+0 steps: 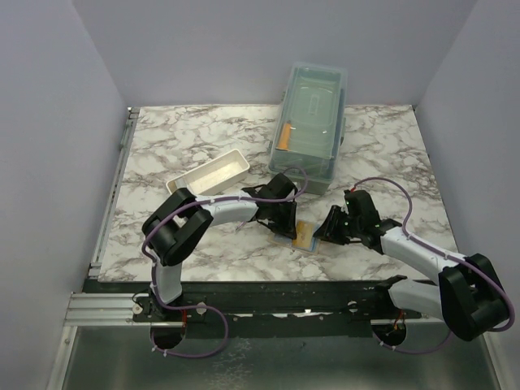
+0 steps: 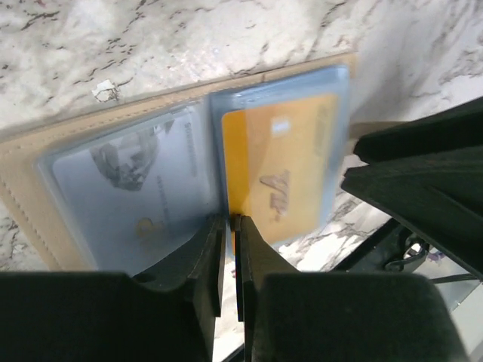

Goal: Put the credit cards into the card holder
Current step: Insert the credit card into the card holder.

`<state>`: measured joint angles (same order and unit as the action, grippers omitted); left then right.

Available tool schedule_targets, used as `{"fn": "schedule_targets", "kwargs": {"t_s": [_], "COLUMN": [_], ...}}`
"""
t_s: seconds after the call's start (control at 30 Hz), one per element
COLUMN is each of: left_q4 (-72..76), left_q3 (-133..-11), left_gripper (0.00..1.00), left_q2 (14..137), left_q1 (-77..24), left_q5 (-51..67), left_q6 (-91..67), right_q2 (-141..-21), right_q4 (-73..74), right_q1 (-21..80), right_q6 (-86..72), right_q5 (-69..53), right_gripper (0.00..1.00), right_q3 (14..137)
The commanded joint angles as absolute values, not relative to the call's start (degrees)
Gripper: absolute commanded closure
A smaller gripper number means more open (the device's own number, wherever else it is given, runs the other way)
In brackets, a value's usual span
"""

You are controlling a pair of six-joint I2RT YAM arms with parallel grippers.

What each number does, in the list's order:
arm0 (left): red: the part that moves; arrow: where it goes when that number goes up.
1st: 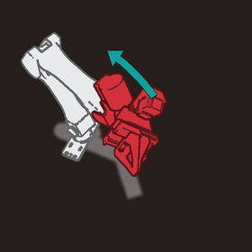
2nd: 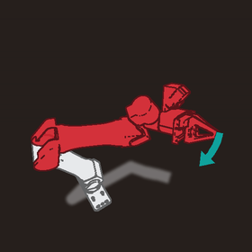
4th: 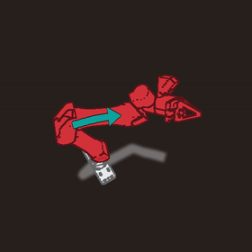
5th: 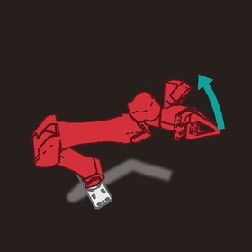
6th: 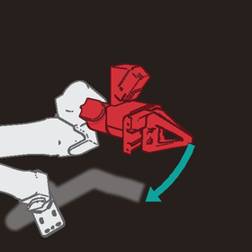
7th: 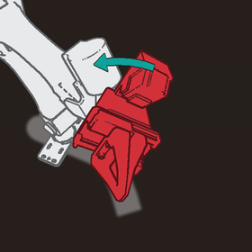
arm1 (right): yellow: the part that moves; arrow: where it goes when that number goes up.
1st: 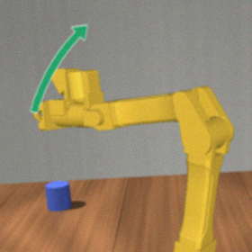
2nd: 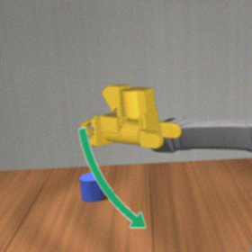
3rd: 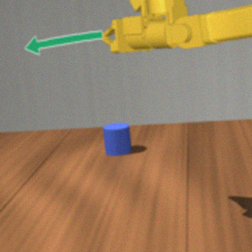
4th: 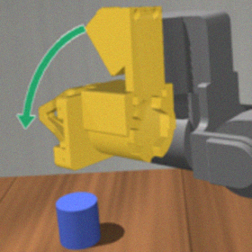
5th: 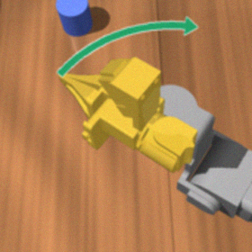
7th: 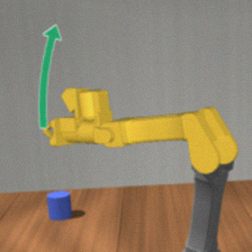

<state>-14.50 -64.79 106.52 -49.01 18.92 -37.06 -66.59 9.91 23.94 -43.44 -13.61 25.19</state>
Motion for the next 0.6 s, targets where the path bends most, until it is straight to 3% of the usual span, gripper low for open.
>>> {"fn": "schedule_targets", "kwargs": {"t_s": [0.0,0.1,0.57], "left_q4": [-13.6,-13.1,-10.5], "left_q3": [-63.6,-62.6,-59.1], "left_gripper": [0.85,0.89,0.98], "left_q2": [109.3,110.0,110.7], "left_q1": [-48.8,-48.6,-47.0], "left_q5": [17.0,16.6,18.9], "left_q6": [-36.3,-36.2,-37.4], "right_q2": [-66.4,-66.4,-65.5], "right_q4": [8.4,5.4,5.3], "right_q1": [24.2,24.2,23.7], "right_q6": [-43.2,-44.2,-44.5], "right_q5": [-15.1,-16.8,-18.6], "right_gripper": [0.61,0.56,0.53], "right_q3": [24.1,22.8,23.3]}}
